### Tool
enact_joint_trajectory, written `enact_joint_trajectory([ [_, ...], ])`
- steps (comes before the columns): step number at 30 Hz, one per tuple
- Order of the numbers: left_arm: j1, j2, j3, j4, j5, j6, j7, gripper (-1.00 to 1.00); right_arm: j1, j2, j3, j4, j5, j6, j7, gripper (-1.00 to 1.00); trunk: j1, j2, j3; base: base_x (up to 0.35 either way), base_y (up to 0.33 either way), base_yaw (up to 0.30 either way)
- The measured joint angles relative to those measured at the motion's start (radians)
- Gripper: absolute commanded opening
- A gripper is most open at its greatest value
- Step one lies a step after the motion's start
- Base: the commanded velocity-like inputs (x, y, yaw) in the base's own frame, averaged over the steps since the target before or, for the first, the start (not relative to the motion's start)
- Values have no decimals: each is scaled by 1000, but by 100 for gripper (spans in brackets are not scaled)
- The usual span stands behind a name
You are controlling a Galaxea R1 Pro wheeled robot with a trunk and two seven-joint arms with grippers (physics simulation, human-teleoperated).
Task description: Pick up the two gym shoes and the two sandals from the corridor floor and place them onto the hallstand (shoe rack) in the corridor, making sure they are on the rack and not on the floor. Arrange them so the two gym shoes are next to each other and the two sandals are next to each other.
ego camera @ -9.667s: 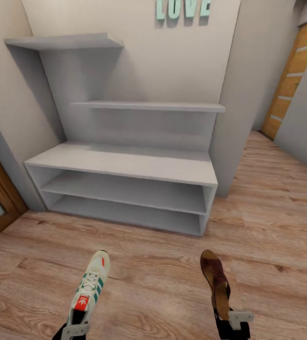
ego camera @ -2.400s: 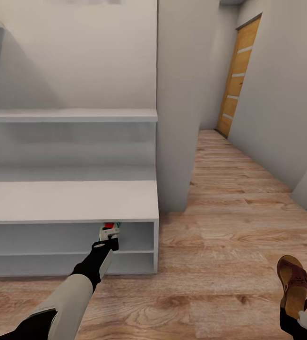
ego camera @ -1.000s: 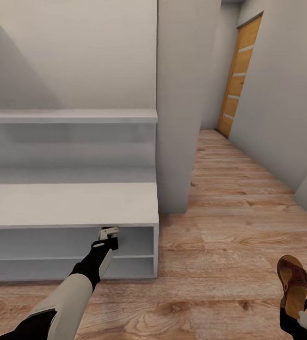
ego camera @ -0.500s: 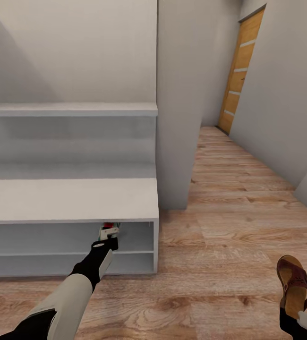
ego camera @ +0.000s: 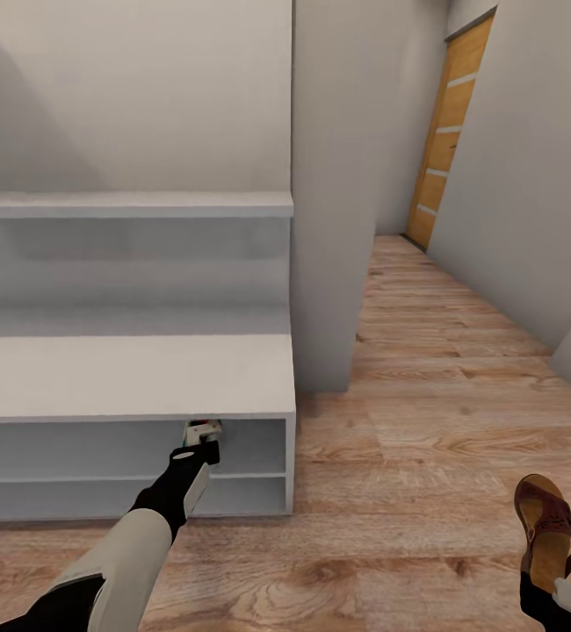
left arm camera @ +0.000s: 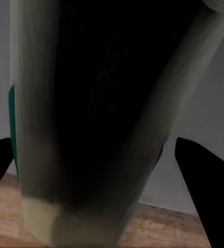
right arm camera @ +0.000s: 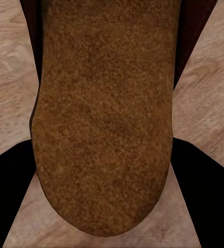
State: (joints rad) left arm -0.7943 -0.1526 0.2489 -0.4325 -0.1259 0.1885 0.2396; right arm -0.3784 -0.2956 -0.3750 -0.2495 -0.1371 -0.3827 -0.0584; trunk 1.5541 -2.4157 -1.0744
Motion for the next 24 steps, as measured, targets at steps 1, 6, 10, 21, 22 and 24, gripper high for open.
enact_joint_trajectory([
  [1, 0, 0, 0, 0, 0, 0, 0, -100, 0, 0, 0, 0, 0, 0, 0, -100, 0, 0, 0, 28, 0, 0],
  [6, 0, 0, 0, 0, 0, 0, 0, -100, 0, 0, 0, 0, 0, 0, 0, -100, 0, 0, 0, 46, 0, 0],
  [10, 0, 0, 0, 0, 0, 0, 0, -100, 0, 0, 0, 0, 0, 0, 0, -100, 0, 0, 0, 101, 0, 0],
  [21, 0, 0, 1, 0, 0, 0, 0, -100, 0, 0, 0, 0, -1, 0, 0, -100, 0, 0, 0, 38, 0, 0],
  [22, 0, 0, 1, 0, 0, 0, 0, -100, 0, 0, 0, 0, 0, 0, 0, -100, 0, 0, 0, 104, 0, 0],
  [24, 0, 0, 2, 0, 0, 0, 0, -100, 0, 0, 0, 0, 0, 0, 0, -100, 0, 0, 0, 55, 0, 0],
])
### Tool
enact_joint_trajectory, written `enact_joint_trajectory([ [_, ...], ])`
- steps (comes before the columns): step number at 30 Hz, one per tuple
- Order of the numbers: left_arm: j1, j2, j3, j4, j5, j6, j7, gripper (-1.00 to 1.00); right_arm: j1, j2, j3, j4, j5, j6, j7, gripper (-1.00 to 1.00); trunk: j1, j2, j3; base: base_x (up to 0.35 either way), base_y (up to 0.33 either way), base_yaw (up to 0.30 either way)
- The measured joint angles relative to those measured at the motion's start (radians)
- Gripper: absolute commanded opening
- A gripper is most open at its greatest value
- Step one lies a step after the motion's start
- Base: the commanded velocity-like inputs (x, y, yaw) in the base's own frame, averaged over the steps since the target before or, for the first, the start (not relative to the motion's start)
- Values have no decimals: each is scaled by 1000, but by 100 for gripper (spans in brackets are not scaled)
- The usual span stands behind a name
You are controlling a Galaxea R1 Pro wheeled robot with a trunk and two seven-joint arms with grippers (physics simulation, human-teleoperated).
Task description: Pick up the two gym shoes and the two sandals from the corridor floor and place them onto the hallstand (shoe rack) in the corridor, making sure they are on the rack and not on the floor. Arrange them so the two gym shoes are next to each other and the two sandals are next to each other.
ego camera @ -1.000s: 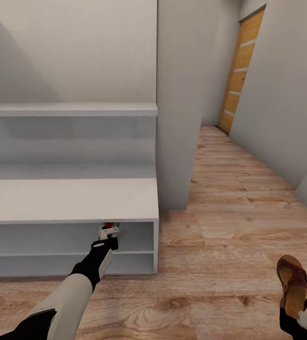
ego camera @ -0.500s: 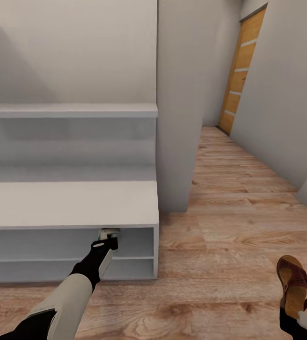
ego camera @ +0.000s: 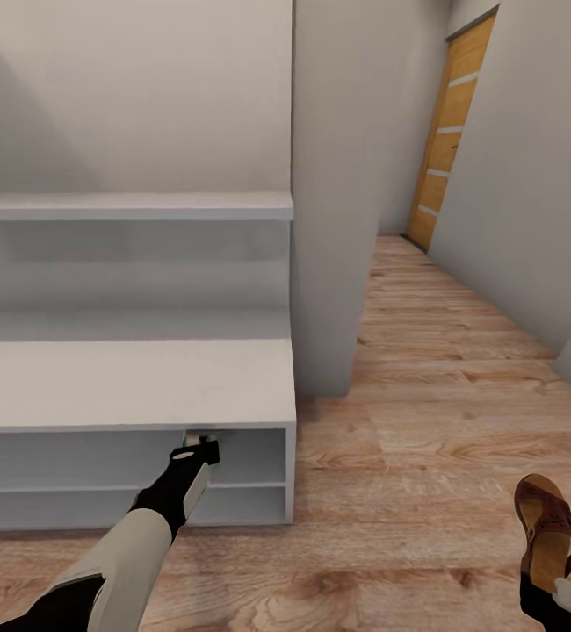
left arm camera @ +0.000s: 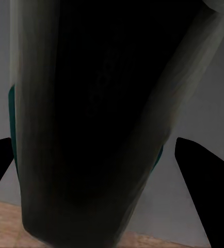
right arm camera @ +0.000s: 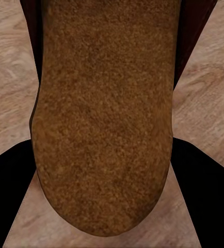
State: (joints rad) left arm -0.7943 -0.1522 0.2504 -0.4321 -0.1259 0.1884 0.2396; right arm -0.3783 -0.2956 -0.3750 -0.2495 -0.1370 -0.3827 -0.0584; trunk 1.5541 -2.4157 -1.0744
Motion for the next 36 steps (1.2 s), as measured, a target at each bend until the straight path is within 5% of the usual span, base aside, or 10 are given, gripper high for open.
enact_joint_trajectory([
  [4, 0, 0, 0, 0, 0, 0, 0, -100, 0, 0, 0, 0, 0, 0, 0, -100, 0, 0, 0, 19, 0, 0],
  [5, 0, 0, 0, -1, 0, 0, 0, 100, 0, 0, 0, 0, -1, 0, 0, -100, 0, 0, 0, 7, 0, 0],
  [18, 0, 3, 6, 1, 0, 0, -1, 100, 0, 0, 0, 0, 0, 0, 0, -100, 0, 0, 0, -25, 6, 0],
  [36, 7, 4, 6, 7, 1, -2, -4, 100, 0, 0, 0, 0, 0, 0, 0, -100, 1, 0, 0, -293, 105, 0],
])
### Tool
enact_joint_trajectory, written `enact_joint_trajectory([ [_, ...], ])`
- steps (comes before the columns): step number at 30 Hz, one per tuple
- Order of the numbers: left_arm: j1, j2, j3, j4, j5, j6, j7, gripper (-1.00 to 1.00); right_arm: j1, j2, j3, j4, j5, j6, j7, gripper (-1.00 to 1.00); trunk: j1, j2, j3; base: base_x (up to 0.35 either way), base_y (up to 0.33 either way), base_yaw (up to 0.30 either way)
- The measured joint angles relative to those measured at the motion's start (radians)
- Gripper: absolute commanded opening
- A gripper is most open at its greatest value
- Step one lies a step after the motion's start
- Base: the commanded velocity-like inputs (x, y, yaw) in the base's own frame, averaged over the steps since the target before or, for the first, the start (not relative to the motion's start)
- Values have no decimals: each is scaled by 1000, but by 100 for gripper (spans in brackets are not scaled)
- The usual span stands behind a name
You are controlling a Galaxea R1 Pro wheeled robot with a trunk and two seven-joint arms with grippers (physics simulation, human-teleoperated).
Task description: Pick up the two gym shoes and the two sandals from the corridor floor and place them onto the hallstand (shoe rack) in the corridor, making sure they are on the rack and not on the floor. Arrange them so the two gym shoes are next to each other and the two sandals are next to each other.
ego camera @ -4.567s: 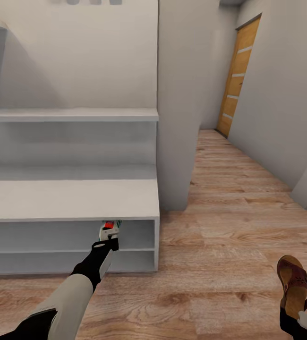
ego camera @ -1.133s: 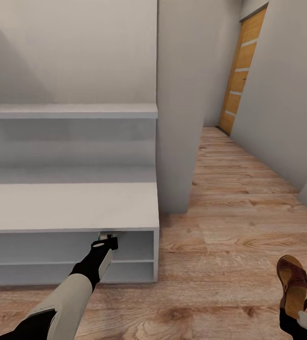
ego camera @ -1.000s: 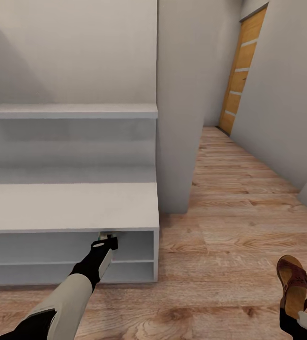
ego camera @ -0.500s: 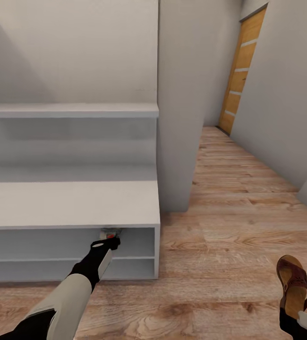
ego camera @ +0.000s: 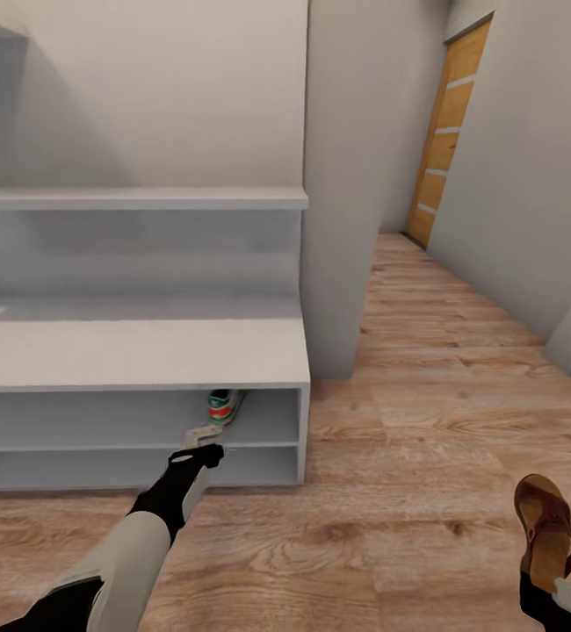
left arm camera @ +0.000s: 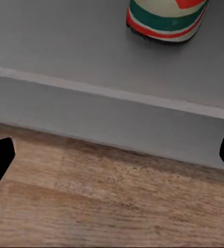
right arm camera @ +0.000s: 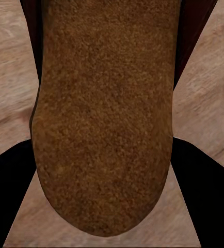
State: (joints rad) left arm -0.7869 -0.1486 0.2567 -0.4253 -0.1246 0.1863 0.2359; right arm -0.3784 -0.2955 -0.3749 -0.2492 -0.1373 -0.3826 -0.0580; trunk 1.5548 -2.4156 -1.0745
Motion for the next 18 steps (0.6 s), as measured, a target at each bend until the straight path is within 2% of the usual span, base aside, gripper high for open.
enact_joint_trajectory([
  [2, 29, 3, 1, -4, 0, -17, -9, 100, 0, 0, 0, 0, 0, 0, 0, -100, 0, 0, 0, -313, 163, 0],
  [4, 74, 13, 2, -9, 0, -72, -37, 100, 0, 1, 0, 0, 0, 0, 0, -100, 0, 0, 0, -312, 169, 0],
  [6, 127, 39, 2, -12, 0, -150, -96, 100, 0, 3, 0, 0, 0, 0, 0, -100, 0, 0, 0, -312, 171, 0],
  [8, 156, 59, 1, -13, 0, -186, -141, 100, 0, 4, 1, 0, 0, 0, 0, -100, 0, 0, 0, -310, 169, 0],
  [10, 218, 111, 1, -13, 1, -247, -266, 100, 0, 5, 2, 1, 1, 0, 1, -100, 0, 0, 0, -260, 117, 0],
  [11, 252, 139, 1, -12, 1, -276, -348, 100, 0, 6, 2, 2, 1, 0, 1, -100, 0, 0, 0, -54, 20, 0],
  [12, 323, 210, 2, -3, 2, -362, -616, 100, 0, 8, 3, 4, 7, 0, 3, -100, 0, 0, 0, -43, 16, 0],
  [14, 377, 245, 2, 1, 1, -400, -731, 100, 0, 11, 3, 4, 10, 0, 3, -100, -1, 0, 0, -25, 9, 0],
  [15, 389, 252, 3, 2, 1, -410, -758, 100, 0, 12, 3, 4, 11, 0, 3, -100, -1, 0, 0, -7, 3, 0],
  [16, 441, 274, 3, 3, -2, -447, -837, 100, 0, 15, 3, 5, 13, 0, 3, -100, -1, 0, 0, -6, 2, 0],
  [18, 484, 286, 3, 3, -3, -460, -859, 100, 0, 17, 3, 6, 14, -1, 4, -100, -1, 0, 0, -3, 1, 0],
])
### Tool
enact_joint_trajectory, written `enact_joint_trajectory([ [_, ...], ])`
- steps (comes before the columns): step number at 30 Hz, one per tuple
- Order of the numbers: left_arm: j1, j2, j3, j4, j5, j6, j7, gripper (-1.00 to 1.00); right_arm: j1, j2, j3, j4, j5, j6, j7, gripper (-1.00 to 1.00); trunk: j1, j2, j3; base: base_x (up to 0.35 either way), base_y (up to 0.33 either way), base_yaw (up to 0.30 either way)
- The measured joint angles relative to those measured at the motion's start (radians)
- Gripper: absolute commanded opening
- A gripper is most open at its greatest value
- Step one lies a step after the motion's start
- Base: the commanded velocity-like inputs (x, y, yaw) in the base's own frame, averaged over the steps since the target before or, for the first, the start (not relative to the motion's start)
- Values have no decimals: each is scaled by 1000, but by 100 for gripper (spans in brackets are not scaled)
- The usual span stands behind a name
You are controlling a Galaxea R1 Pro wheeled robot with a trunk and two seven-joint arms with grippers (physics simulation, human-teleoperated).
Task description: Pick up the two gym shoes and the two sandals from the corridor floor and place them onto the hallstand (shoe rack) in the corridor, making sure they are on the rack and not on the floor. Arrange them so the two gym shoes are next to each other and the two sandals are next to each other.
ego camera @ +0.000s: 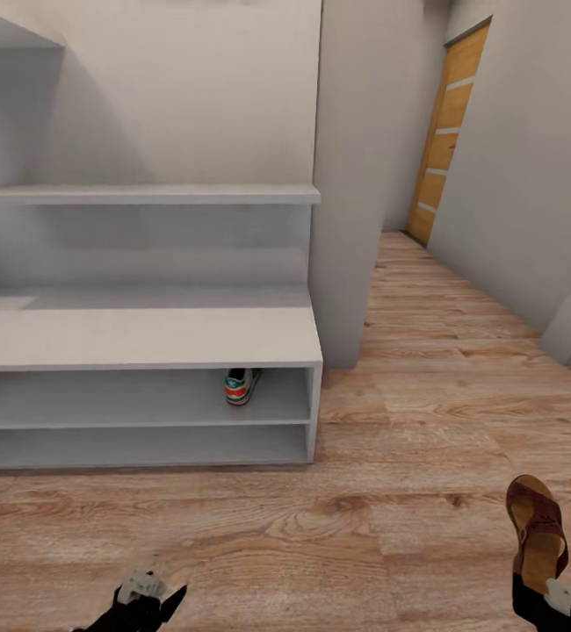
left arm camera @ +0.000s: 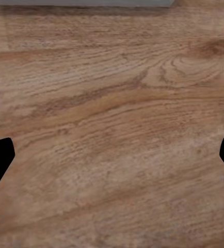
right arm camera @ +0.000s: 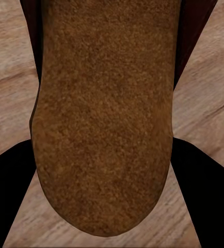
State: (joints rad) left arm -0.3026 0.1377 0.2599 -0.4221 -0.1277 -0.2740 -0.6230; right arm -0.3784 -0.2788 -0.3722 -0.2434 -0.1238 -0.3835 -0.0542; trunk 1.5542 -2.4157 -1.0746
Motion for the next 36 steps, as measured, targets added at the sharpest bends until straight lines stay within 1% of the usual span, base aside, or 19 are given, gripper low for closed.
enact_joint_trajectory([
  [1, 17, 7, 0, 0, 0, -4, -8, 100, 0, 1, 0, 1, 0, 0, 0, -100, 0, 0, 0, 0, 0, 0],
  [2, 37, 19, 0, 0, -2, -9, -18, 100, 0, 1, 0, 1, 1, -1, 1, -100, 0, 0, 0, 0, 0, 0],
  [6, 45, 32, -1, 1, -3, -10, -21, 100, 0, 1, 0, 0, 1, -1, 1, -100, 0, 0, 0, 0, 0, 0],
  [15, 48, 37, 0, 0, -2, -8, -19, 100, 0, 4, 0, -1, -1, -4, -1, -100, 0, 0, 0, -15, 30, 0],
  [29, 48, 36, 2, 1, 3, -6, -9, 100, 0, 4, -1, 8, -2, -4, -2, -100, 0, 0, 0, -122, 269, 0],
  [32, 48, 36, 18, 0, 3, -6, -10, 100, 0, 5, -2, 16, -2, -4, -2, -100, 0, 0, 0, -156, 292, 0],
  [33, 48, 36, 29, 0, 3, -6, -12, 100, 0, 5, -2, 21, -3, -4, -2, -100, 0, 0, 0, -161, 292, 0],
  [34, 48, 37, 55, 0, 2, -6, -15, 100, 0, 5, -2, 27, -3, -4, -3, -100, 0, 0, 0, -162, 292, 0],
  [36, 48, 37, 70, 0, 1, -7, -17, 100, 0, 5, -2, 29, -3, -4, -3, -100, 0, 0, 0, -162, 292, 0],
])
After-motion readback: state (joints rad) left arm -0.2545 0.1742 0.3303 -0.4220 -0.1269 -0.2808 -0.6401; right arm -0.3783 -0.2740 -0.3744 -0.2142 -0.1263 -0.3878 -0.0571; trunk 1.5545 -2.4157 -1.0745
